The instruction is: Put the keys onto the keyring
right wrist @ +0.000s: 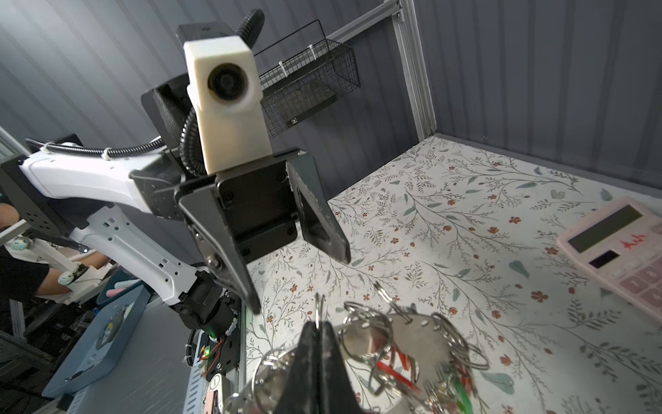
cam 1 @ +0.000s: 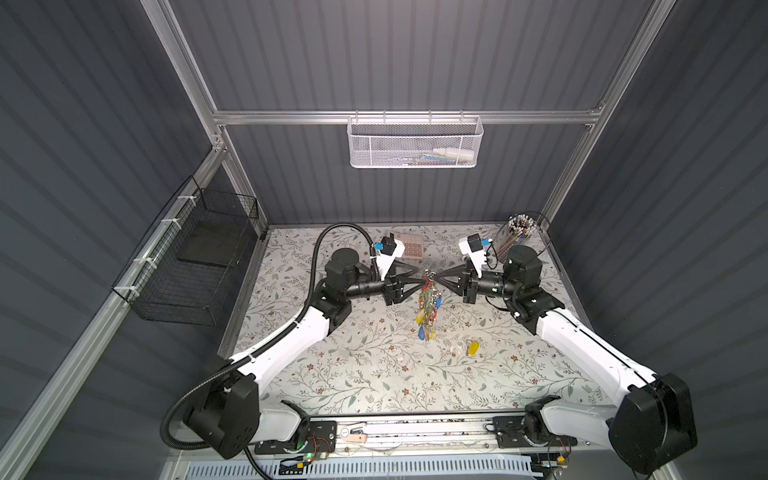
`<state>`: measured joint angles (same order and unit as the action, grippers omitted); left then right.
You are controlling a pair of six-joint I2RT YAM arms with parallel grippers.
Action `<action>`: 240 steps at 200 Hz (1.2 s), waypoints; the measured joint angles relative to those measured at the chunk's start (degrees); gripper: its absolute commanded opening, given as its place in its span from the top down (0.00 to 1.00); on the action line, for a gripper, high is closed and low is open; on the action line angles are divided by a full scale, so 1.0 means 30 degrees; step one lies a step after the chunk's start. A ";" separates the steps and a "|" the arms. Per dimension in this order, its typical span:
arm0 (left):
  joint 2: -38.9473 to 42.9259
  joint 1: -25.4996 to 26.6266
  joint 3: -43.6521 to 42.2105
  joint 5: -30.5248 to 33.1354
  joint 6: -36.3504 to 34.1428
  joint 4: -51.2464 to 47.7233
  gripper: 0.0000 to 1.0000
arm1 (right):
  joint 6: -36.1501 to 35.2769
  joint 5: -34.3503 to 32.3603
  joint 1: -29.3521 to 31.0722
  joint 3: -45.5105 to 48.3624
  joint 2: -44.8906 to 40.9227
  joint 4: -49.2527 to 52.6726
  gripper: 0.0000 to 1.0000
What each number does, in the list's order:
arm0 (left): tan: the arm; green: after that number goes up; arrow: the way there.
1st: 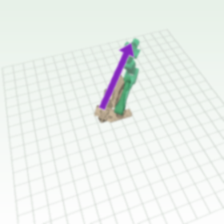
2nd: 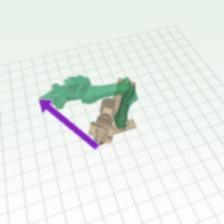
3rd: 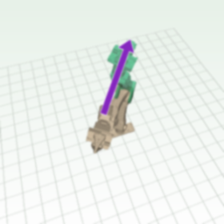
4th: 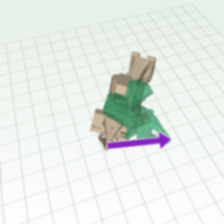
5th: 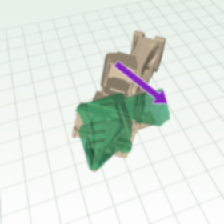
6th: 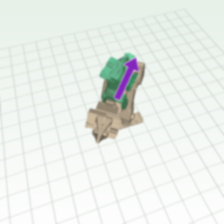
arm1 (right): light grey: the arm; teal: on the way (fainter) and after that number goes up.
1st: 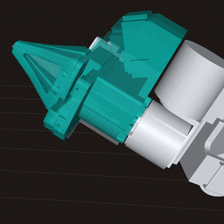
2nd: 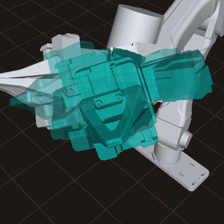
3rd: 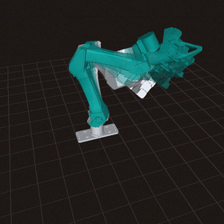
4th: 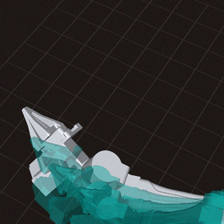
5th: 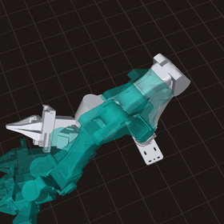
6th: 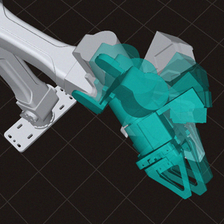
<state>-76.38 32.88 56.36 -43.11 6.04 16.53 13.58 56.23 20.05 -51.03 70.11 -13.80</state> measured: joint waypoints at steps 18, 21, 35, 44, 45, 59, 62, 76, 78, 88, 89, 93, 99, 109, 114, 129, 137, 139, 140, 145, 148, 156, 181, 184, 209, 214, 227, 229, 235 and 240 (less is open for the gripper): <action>0.0182 -0.0102 0.1115 -0.0138 -0.2157 -0.2965 0.35 | -0.0787 0.0036 0.0007 -0.0401 -0.0007 0.0918 1.00; 0.0160 -0.0102 0.1319 -0.0146 -0.2506 -0.3446 0.35 | -0.0896 0.0044 0.0007 -0.0430 -0.0007 0.1027 1.00; -0.0102 -0.0102 0.2390 -0.0255 -0.4014 -0.5632 0.33 | -0.1355 0.0058 0.0007 -0.0495 -0.0015 0.1552 1.00; -0.0401 -0.0102 0.3206 -0.0408 -0.4765 -0.6849 0.33 | -0.1625 0.0080 0.0007 -0.0510 -0.0015 0.1938 1.00; -0.0459 -0.0102 0.3344 -0.0430 -0.4874 -0.7016 0.33 | -0.1654 0.0087 0.0007 -0.0510 -0.0015 0.1996 1.00; -0.1064 -0.0095 0.4561 -0.0656 -0.5843 -0.8517 0.34 | -0.1945 0.0131 0.0007 -0.0532 -0.0015 0.2470 1.00; -0.1209 -0.0095 0.4801 -0.0707 -0.6033 -0.8786 0.34 | -0.2040 0.0146 0.0007 -0.0539 -0.0015 0.2586 1.00; -0.1829 -0.0095 0.5799 -0.0933 -0.6623 -0.9828 0.36 | -0.2193 0.0240 0.0007 -0.0554 -0.0015 0.2812 1.00; -0.1909 -0.0102 0.5916 -0.0976 -0.6703 -0.9945 0.36 | -0.2200 0.0255 0.0007 -0.0554 -0.0015 0.2841 1.00; -0.2273 -0.0102 0.6368 -0.1129 -0.6994 -1.0477 0.38 | -0.2266 0.0328 0.0007 -0.0576 -0.0015 0.2951 1.00; -0.2331 -0.0102 0.6441 -0.1151 -0.7060 -1.0586 0.39 | -0.2266 0.0335 0.0007 -0.0583 -0.0015 0.2958 1.00; -0.2499 -0.0102 0.6645 -0.1231 -0.7206 -1.0863 0.40 | -0.2288 0.0364 0.0007 -0.0605 -0.0015 0.3002 1.00; -0.2725 -0.0102 0.6936 -0.1377 -0.7431 -1.1271 0.42 | -0.2331 0.0408 0.0007 -0.0619 -0.0015 0.3031 1.00; -0.3067 -0.0102 0.7337 -0.1588 -0.7715 -1.1868 0.44 | -0.2353 0.0495 0.0007 -0.0634 -0.0015 0.3045 1.00; -0.3228 -0.0102 0.7577 -0.1668 -0.7898 -1.2240 0.45 | -0.2368 0.0532 0.0007 -0.0634 -0.0015 0.3045 1.00; -0.3767 -0.0095 0.8473 -0.1923 -0.8335 -1.3202 0.48 | -0.2375 0.0641 0.0007 -0.0634 -0.0007 0.3045 1.00; -0.3949 -0.0095 0.8801 -0.2047 -0.8502 -1.3515 0.49 | -0.2368 0.0714 0.0007 -0.0634 -0.0007 0.3045 1.00; -0.3971 -0.0095 0.8852 -0.2076 -0.8553 -1.3566 0.50 | -0.2368 0.0721 0.0007 -0.0634 -0.0007 0.3038 1.00; -0.3985 -0.0095 0.8874 -0.2084 -0.8575 -1.3588 0.50 | -0.2368 0.0729 0.0007 -0.0634 -0.0007 0.3038 1.00; -0.4044 -0.0095 0.9020 -0.2171 -0.8655 -1.3755 0.51 | -0.2368 0.0772 0.0007 -0.0634 -0.0007 0.3045 1.00; -0.4073 -0.0087 0.9085 -0.2208 -0.8706 -1.3821 0.51 | -0.2368 0.0801 0.0015 -0.0634 -0.0007 0.3045 1.00; -0.4102 -0.0058 0.9173 -0.2310 -0.8816 -1.3981 0.52 | -0.2368 0.0845 0.0015 -0.0634 -0.0007 0.3045 1.00; -0.4167 0.0044 0.9355 -0.2484 -0.9056 -1.4520 0.54 | -0.2331 0.0903 0.0007 -0.0634 0.0007 0.3031 1.00; -0.4197 0.0058 0.9391 -0.2514 -0.9107 -1.4608 0.54 | -0.2331 0.0911 0.0007 -0.0634 0.0015 0.3031 1.00; -0.4452 0.0175 0.9770 -0.2586 -0.9318 -1.4972 0.55 | -0.2317 0.0984 0.0007 -0.0634 0.0044 0.2973 1.00; -0.4510 0.0189 0.9843 -0.2594 -0.9333 -1.5045 0.55 | -0.2302 0.0984 0.0007 -0.0634 0.0051 0.2929 1.00; -0.4677 0.0189 1.0025 -0.2623 -0.9406 -1.5227 0.58 | -0.2244 0.0984 0.0007 -0.0634 0.0073 0.2892 1.00; -0.4699 0.0197 1.0047 -0.2637 -0.9435 -1.5249 0.58 | -0.2244 0.0984 0.0007 -0.0634 0.0080 0.2892 1.00; -0.4772 0.0240 1.0112 -0.2645 -0.9479 -1.5322 0.59 | -0.2229 0.0984 0.0007 -0.0634 0.0080 0.2892 1.00; -0.4823 0.0270 1.0149 -0.2652 -0.9508 -1.5380 0.59 | -0.2208 0.0984 0.0007 -0.0634 0.0087 0.2892 1.00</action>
<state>-90.85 33.69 86.80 -51.07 -22.48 -29.61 6.96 59.18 20.08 -52.93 70.37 -5.13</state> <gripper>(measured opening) 0.419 0.044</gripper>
